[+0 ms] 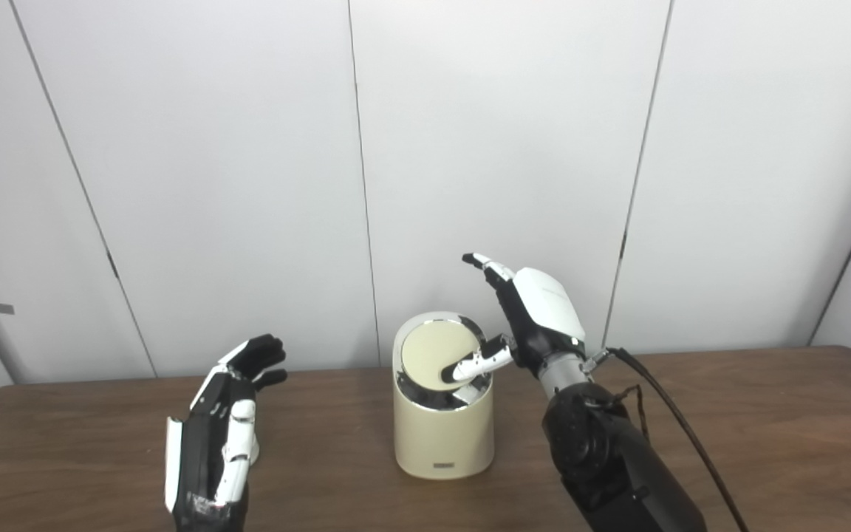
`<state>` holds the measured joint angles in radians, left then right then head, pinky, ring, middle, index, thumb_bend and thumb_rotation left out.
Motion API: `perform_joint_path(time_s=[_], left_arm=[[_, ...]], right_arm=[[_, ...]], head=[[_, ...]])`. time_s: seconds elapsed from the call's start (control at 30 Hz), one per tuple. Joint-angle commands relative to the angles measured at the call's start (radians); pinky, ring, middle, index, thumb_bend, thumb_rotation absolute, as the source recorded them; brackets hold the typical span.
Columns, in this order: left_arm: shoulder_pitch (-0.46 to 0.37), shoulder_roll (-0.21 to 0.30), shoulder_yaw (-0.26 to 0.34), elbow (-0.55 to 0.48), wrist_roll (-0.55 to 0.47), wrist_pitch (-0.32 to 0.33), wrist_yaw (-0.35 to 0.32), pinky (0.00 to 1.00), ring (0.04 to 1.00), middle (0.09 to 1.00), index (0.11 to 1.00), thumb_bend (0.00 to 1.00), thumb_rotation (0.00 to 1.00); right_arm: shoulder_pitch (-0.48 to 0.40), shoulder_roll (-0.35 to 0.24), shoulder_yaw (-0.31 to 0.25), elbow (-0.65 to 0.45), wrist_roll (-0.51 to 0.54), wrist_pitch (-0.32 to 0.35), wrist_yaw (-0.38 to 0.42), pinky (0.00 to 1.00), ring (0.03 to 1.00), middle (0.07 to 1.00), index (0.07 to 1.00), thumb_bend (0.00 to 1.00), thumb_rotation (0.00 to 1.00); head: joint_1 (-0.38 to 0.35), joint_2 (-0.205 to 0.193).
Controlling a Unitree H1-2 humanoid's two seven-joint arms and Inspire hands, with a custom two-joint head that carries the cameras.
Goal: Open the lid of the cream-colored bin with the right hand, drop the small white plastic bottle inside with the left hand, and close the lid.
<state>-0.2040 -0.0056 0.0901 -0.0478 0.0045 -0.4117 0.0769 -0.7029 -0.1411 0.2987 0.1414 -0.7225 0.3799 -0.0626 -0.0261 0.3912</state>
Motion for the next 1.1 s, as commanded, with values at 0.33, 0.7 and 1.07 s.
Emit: perform_joint_path(time_s=[0.33,0.7,1.07], left_arm=[[-0.039,0.004,-0.002,-0.034,0.018,-0.024,0.006,0.7,0.765,0.773,0.768,0.23,0.73],[-0.039,0.004,0.0,-0.033,0.016,-0.023,0.006,0.7,0.764,0.767,0.765,0.24,0.71],[-0.04,0.005,0.002,-0.033,0.017,-0.028,0.008,0.7,0.76,0.765,0.761,0.23,0.71]], right_arm=[[0.011,0.031,-0.086,-0.057,0.141,0.027,0.071,0.72,0.849,0.895,0.903,0.75,0.88],[0.031,0.037,-0.129,-0.067,0.264,-0.014,0.079,0.75,0.864,0.897,0.903,0.83,1.0],[0.089,0.055,-0.211,-0.085,0.476,-0.153,0.112,0.87,0.928,0.935,0.936,0.81,1.0]], head=[[-0.005,-0.003],[-0.005,-0.001],[-0.001,0.002]])
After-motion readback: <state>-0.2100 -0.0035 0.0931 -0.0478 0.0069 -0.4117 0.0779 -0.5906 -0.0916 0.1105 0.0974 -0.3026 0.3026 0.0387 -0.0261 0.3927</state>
